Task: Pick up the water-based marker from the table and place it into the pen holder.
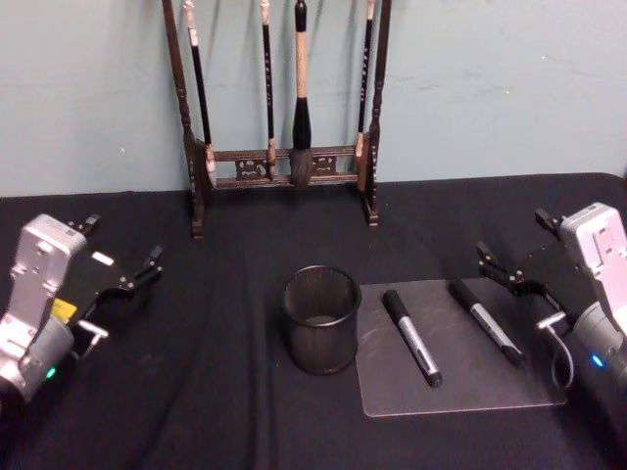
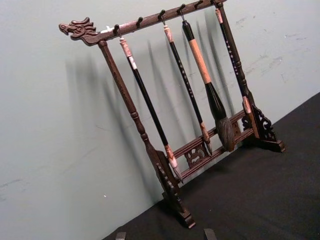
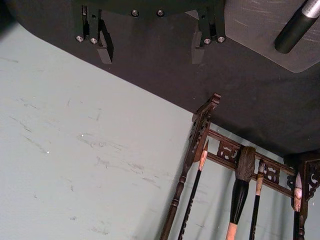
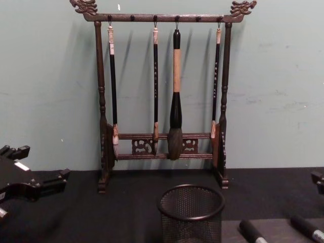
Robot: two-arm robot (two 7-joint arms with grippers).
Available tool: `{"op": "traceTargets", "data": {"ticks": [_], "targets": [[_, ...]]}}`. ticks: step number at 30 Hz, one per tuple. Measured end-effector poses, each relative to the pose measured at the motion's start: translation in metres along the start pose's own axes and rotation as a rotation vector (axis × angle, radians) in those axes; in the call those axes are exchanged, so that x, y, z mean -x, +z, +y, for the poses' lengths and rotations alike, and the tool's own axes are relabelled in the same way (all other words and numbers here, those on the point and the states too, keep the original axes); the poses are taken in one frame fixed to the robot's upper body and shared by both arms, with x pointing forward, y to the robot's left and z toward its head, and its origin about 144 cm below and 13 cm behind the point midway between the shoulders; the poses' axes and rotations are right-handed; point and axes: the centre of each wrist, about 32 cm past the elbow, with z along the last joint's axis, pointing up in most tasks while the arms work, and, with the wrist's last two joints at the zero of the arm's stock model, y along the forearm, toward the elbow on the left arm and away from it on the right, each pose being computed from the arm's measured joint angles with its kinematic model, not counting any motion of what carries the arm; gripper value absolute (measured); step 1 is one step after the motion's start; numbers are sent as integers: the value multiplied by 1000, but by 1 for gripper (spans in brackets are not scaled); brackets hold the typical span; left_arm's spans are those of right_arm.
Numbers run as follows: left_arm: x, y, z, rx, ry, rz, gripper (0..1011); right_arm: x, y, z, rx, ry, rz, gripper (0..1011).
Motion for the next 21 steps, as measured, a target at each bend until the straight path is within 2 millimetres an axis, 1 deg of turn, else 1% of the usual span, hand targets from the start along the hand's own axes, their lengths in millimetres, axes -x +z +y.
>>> {"op": "traceTargets", "data": {"ticks": [21], "targets": [[0,0,0,0,0,0,1009,0,0,0,0,0,0,1000]]}}
